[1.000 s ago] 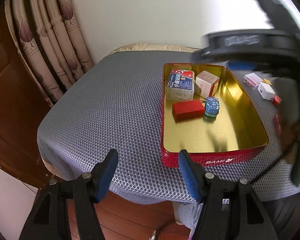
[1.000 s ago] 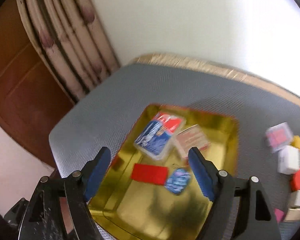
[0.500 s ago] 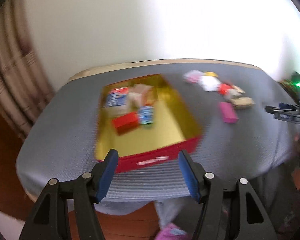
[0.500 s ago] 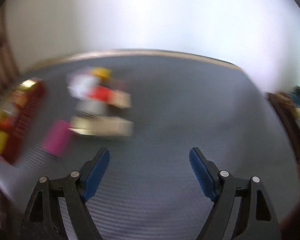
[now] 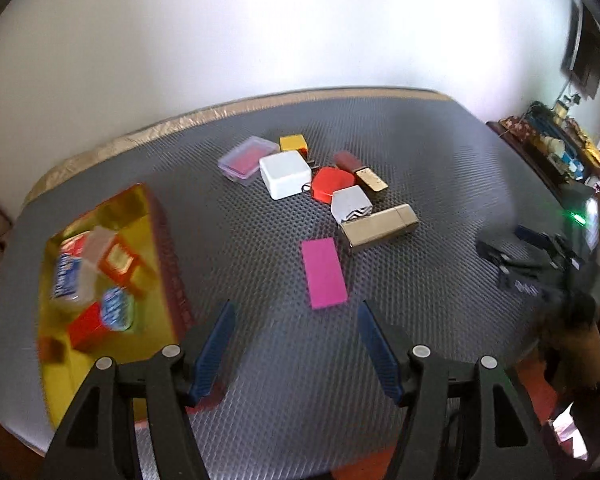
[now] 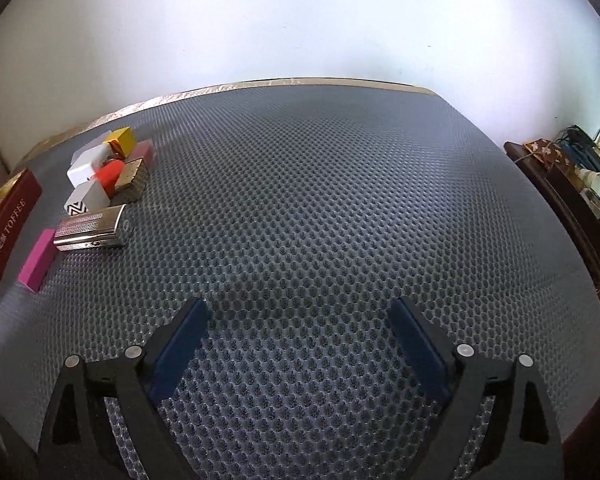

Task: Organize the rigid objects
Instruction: 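Move the left gripper to the pink block and grasp it, then carry the pink block toward the tin with the left gripper while the right gripper grasps the gold lighter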

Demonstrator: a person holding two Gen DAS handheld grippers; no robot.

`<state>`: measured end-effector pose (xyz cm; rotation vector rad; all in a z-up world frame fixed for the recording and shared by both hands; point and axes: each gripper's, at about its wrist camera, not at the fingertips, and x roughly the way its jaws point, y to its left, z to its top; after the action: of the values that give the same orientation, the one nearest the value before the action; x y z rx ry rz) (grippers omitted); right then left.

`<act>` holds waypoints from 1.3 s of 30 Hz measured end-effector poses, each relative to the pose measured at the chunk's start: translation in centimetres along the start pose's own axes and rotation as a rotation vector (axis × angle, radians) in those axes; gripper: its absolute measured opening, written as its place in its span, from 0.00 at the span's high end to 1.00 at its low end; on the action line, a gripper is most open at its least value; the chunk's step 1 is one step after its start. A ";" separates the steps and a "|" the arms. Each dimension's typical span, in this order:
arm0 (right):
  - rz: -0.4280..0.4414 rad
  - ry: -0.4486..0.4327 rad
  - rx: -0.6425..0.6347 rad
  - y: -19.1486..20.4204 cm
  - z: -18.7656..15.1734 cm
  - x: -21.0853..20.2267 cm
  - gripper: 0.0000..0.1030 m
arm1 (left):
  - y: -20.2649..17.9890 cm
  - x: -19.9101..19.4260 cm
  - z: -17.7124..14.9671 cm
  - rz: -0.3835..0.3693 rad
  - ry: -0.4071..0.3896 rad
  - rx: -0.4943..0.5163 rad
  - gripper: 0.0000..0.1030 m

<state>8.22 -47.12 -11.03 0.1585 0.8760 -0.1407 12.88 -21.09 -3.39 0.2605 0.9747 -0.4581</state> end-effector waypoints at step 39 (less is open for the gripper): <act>0.232 0.008 -0.225 2.9 2.1 -1.1 0.27 | -0.4 6.4 -1.0 -0.167 0.095 -0.121 0.71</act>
<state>9.59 -44.57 -8.61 0.0494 0.8689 0.1752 14.94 -22.68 -9.32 0.0927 1.1182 -0.5406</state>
